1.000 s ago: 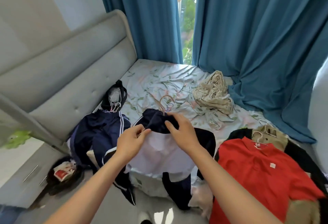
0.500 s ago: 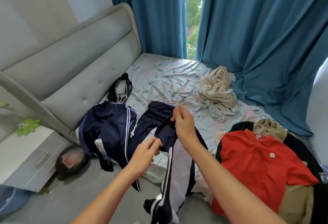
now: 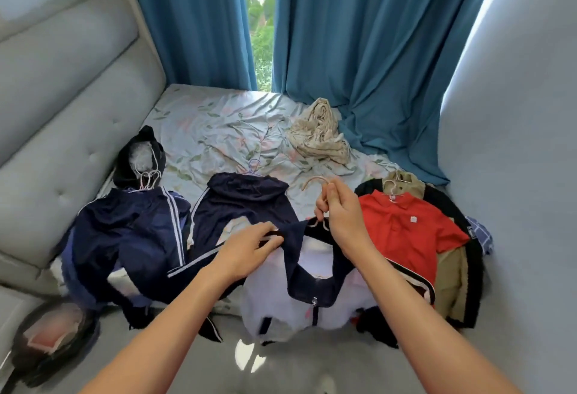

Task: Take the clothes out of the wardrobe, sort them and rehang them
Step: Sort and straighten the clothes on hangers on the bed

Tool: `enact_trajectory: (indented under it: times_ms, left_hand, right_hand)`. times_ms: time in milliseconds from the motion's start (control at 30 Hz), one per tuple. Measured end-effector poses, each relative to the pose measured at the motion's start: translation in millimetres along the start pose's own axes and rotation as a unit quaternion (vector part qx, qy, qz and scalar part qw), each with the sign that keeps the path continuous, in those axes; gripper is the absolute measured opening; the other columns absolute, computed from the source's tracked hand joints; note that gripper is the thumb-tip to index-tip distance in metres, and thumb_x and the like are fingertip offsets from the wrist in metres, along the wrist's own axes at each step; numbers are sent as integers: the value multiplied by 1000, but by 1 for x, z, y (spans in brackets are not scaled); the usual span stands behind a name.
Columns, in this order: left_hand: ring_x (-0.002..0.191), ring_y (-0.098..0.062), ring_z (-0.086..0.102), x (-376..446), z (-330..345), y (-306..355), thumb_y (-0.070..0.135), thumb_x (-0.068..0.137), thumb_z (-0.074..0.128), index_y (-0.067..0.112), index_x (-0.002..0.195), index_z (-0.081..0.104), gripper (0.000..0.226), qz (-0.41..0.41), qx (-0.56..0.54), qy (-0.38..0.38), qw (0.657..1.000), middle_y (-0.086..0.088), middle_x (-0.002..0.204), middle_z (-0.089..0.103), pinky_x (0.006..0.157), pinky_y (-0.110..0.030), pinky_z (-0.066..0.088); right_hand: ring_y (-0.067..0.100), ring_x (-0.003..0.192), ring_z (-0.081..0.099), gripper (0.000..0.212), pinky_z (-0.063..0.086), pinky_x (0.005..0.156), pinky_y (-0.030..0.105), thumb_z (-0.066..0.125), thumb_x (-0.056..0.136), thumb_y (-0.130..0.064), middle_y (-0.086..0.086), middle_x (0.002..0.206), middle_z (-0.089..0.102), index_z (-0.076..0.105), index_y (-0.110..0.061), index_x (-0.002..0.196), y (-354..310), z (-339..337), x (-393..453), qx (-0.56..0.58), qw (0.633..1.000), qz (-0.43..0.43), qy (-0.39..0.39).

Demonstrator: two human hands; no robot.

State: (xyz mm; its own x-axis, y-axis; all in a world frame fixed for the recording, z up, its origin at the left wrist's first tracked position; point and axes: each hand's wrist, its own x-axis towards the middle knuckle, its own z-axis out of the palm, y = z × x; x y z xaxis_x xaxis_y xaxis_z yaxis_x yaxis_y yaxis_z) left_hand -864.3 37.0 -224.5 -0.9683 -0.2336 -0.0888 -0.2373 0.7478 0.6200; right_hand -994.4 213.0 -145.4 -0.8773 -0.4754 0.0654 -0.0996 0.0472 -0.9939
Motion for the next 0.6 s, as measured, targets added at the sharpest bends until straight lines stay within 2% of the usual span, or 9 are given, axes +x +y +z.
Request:
enact_trajectory:
  times_ms: [67,167,300,367,467,533,600]
  left_hand:
    - [77,-7,60,6,17,13,53,104,49,31,86,49,29,46,-21,3,999,12,78,63,75,-43,54]
    - [65,-14,53,18,44,52,51,105,52,25,78,43,38,104,-39,0,994,5,64,55,63,-34,45]
    - [61,-12,47,43,89,111,44,103,61,23,72,43,42,146,-94,-39,984,6,64,53,59,-24,36]
    - [60,-13,45,63,112,134,42,103,63,17,74,48,41,149,-132,-68,978,-1,65,52,60,-25,37]
    - [61,-13,47,99,149,161,43,103,63,17,74,50,42,146,-175,-97,969,0,64,52,64,-39,45]
    - [62,-18,50,129,171,176,45,102,64,16,73,50,43,132,-185,-95,969,-3,65,53,63,-39,44]
    - [60,-15,44,164,192,184,44,102,64,16,72,48,44,116,-199,-89,969,-6,64,51,60,-36,39]
  right_hand:
    - [18,57,33,31,39,50,26,32,114,-8,6,68,33,41,-9,84,-4,-25,-8,-19,999,-4,42]
    - [26,58,34,31,39,51,31,33,114,-10,12,68,37,41,3,86,-6,-75,-21,-53,992,-6,111]
    - [24,54,32,32,39,48,28,32,114,-10,9,62,36,42,3,86,-1,-147,-34,-78,979,18,185]
    - [18,51,31,33,37,47,29,33,114,-11,3,59,35,43,-2,84,4,-180,-32,-89,973,31,212]
    - [14,48,31,35,35,46,29,32,114,-11,0,57,34,44,-10,80,12,-222,-14,-94,968,50,229]
    - [14,48,32,35,35,45,27,32,113,-11,0,57,35,43,-10,81,20,-249,10,-96,968,59,226]
    - [16,49,32,34,34,45,28,32,113,-10,3,58,35,43,-9,80,38,-276,44,-96,971,61,211]
